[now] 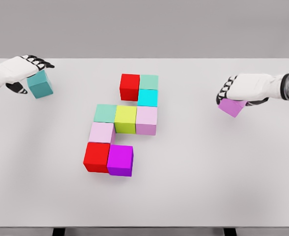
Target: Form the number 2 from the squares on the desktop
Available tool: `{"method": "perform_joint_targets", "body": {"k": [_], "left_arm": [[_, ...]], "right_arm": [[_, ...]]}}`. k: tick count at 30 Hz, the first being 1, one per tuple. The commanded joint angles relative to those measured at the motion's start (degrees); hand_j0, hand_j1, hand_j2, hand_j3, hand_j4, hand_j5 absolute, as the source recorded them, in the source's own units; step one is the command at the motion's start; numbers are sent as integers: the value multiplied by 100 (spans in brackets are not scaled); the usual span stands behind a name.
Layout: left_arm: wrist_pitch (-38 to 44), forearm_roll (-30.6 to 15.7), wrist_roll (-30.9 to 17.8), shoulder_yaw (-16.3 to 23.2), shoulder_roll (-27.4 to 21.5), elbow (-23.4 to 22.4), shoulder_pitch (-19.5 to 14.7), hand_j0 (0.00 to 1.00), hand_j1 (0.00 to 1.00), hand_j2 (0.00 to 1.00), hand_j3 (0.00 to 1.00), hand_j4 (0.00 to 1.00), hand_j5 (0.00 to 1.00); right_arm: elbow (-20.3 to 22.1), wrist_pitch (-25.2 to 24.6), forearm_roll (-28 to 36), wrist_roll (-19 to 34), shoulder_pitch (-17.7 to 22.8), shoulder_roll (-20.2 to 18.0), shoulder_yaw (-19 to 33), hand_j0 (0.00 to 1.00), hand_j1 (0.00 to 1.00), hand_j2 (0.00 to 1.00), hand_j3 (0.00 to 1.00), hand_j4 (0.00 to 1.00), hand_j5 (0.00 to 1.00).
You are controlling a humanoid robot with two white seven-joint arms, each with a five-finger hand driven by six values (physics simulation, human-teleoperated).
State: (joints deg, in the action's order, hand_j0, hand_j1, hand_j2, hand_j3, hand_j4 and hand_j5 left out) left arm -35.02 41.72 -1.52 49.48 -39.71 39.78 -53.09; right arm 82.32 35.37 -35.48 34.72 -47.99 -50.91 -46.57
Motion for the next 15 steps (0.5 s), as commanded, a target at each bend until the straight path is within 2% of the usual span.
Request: {"method": "perform_joint_targets", "body": {"k": [1,3,7,15], "left_arm": [[2,-14,3,-17,68,-41,0,100,100,100,100,100,100],[2,12,3,-17,86,-41,9,100,100,100,100,100,100],[2,38,3,18,86,-85,9,100,100,100,100,100,100],[2,47,3,53,86,-146,0,100,100,100,100,100,100]], "right_arm": [[504,-37,164,28,9,-164,7,57,57,57,57,57,57],[794,-37,165,28,114,-209,-1,57,57,57,57,57,57],[1111,-37,165,28,211,-217,-10,57,57,57,57,57,57],[1085,-37,173,28,211,-305,69,59,59,59,59,59,59]]}}
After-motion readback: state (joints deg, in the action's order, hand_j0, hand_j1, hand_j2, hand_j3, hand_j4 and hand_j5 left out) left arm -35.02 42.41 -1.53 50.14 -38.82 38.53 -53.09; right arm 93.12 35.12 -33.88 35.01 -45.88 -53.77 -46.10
